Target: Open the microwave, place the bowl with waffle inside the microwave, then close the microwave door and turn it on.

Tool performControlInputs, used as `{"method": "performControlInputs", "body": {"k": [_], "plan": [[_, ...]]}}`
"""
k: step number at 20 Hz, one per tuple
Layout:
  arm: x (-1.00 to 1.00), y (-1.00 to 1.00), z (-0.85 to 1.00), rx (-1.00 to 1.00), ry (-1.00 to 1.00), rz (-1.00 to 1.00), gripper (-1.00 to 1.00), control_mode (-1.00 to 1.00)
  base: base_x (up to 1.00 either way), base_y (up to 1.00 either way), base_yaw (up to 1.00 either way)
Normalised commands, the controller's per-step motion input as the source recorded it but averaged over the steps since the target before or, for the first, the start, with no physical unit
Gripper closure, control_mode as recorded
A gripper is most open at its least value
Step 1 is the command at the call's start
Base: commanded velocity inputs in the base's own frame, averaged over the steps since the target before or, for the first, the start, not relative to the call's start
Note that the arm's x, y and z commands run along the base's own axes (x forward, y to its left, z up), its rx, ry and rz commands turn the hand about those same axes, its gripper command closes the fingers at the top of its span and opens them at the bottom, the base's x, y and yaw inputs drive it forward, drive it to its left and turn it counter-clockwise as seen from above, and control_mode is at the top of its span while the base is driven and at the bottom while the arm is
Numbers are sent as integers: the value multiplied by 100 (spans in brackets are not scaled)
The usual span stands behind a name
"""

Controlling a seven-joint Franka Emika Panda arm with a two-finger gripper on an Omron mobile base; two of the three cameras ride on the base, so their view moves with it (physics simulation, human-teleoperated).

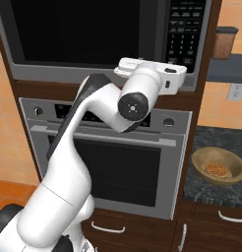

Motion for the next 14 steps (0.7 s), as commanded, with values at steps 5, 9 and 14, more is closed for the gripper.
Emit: {"method": "performControlInputs", "body": {"k": [5, 9, 14], "plan": [[30, -28, 0, 4, -1, 15, -100, -100, 0, 0, 0], [32, -2, 0, 3, -1, 19, -100, -100, 0, 0, 0], [10, 2, 0, 0, 0, 7, -100, -100, 0, 0, 0]]}}
